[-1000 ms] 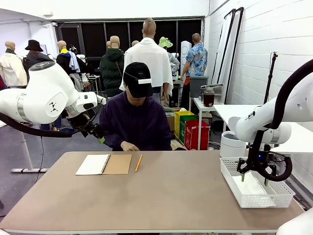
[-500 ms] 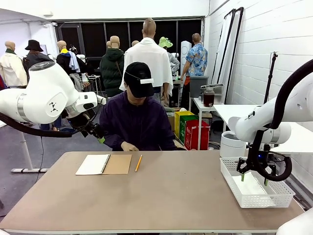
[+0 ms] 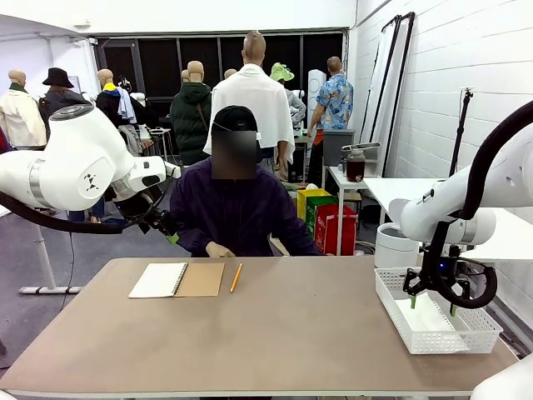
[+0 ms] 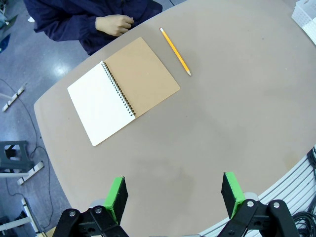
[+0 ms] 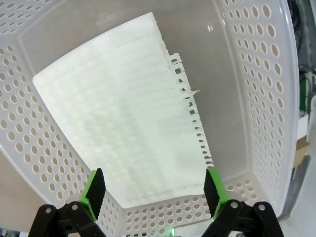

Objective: Sort the paper based on its condition.
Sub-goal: If a person hands you a paper, place it in the Organizing basket , and if it's crumpled, put it in the Trash can.

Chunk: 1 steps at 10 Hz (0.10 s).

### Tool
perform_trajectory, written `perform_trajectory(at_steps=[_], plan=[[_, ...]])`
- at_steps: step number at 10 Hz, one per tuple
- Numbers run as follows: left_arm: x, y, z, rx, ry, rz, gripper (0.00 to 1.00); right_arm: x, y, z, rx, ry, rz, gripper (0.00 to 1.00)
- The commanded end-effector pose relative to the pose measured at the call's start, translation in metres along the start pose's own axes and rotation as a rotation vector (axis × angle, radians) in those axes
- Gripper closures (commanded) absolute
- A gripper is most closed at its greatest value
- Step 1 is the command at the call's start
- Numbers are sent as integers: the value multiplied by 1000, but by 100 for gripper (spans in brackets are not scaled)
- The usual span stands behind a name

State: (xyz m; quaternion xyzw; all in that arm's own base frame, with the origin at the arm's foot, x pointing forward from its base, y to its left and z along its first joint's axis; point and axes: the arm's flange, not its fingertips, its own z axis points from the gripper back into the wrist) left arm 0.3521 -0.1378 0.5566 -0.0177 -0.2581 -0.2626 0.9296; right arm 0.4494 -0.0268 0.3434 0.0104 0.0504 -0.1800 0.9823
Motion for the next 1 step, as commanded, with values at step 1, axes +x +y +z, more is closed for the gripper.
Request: perform_trajectory(at_steps=[1], plan=[[0, 1, 1, -10, -5, 4, 0, 0, -1, -1, -1, 3, 5, 0]])
